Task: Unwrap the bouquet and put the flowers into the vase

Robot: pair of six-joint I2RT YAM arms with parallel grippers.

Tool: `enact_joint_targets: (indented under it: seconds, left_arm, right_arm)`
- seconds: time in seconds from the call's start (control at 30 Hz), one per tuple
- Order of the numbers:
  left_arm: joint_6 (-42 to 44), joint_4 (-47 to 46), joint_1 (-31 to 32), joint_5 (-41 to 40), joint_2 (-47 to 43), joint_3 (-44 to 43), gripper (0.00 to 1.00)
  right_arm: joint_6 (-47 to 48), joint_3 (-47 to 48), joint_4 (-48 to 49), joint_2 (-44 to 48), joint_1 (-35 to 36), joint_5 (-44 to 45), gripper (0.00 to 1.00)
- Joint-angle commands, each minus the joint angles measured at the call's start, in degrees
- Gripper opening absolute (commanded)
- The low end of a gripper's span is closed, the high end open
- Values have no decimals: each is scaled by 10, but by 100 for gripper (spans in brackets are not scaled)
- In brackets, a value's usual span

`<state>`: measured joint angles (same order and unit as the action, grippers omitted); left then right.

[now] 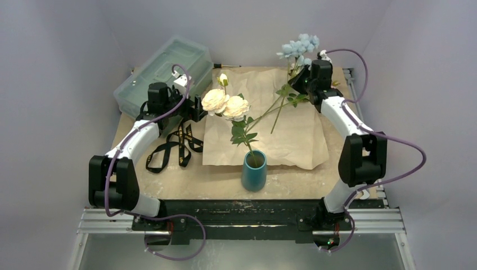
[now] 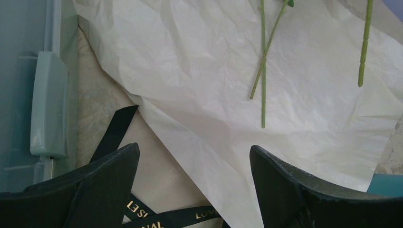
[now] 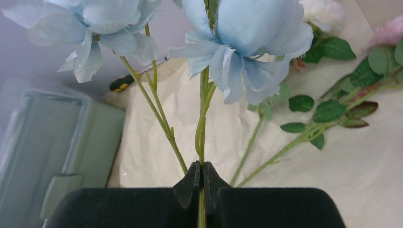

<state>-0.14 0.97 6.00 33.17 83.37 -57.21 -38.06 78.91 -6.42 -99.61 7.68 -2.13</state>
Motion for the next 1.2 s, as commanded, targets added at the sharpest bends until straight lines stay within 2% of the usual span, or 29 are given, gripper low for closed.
enact_joint_targets:
  seconds: [0.0,0.4,0.53,0.63,0.87,1.17]
  left_arm:
    - [-14,-13,-5,1,-17,-11,86]
    - [16,44,-5,-7,-17,-24,91]
    - [30,58,-5,-7,-30,-24,92]
    - [34,65,-5,0,-32,-23,92]
    - [34,64,-5,13,-28,-19,92]
    - [36,66,-5,10,-19,-27,92]
  right_arm:
    - [44,-2,96,86,-7,-58,0]
    - [127,-91,205,324,-9,-224,0]
    - [126,-81,199,374,-10,-287,0]
    - [95,-72,198,408,-9,-330,0]
    - [11,-91,276,461,-8,-409,0]
    - [-26,-110,297,484,0,-442,0]
